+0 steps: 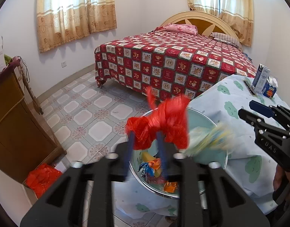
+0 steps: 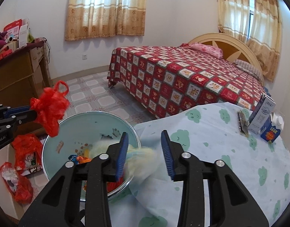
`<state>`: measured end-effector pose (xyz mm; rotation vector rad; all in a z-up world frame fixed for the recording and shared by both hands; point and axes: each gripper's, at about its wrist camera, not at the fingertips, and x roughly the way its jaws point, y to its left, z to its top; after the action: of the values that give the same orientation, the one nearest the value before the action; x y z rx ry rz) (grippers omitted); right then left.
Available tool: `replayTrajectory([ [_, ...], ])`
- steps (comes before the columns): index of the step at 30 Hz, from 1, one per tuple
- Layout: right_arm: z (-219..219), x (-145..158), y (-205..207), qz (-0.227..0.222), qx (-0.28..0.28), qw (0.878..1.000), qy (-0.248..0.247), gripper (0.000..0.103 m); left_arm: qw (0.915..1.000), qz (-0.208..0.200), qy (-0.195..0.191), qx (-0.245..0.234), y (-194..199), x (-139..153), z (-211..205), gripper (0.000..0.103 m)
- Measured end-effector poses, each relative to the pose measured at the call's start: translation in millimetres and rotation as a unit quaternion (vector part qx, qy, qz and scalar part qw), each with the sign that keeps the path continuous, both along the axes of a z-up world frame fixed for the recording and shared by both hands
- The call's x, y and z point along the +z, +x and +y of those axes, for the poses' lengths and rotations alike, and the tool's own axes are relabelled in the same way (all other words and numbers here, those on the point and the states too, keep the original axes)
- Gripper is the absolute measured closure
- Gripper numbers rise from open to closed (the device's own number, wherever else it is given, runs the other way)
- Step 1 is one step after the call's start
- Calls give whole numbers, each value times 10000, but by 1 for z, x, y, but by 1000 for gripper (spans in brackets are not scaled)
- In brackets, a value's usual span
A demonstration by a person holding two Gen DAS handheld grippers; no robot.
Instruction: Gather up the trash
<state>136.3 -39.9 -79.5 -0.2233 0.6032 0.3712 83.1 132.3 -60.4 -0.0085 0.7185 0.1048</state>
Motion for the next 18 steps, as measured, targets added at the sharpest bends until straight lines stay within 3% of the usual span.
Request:
replayTrajectory([
  [1, -5, 1, -1, 10, -47, 9999, 91, 57, 10000, -55, -4, 6, -2, 1, -1, 56],
  [3, -10, 4, -4, 11, -114, 9998, 183, 52, 10000, -83, 36, -41, -4, 3, -5, 56],
  [8, -40, 22, -37, -270, -363, 9984, 346, 46, 9993, -353, 68, -71, -20, 17, -15, 32],
  [18, -86, 60, -93, -915, -892, 9897, 652, 37, 9949, -992, 49, -179, -50, 59, -35, 18],
])
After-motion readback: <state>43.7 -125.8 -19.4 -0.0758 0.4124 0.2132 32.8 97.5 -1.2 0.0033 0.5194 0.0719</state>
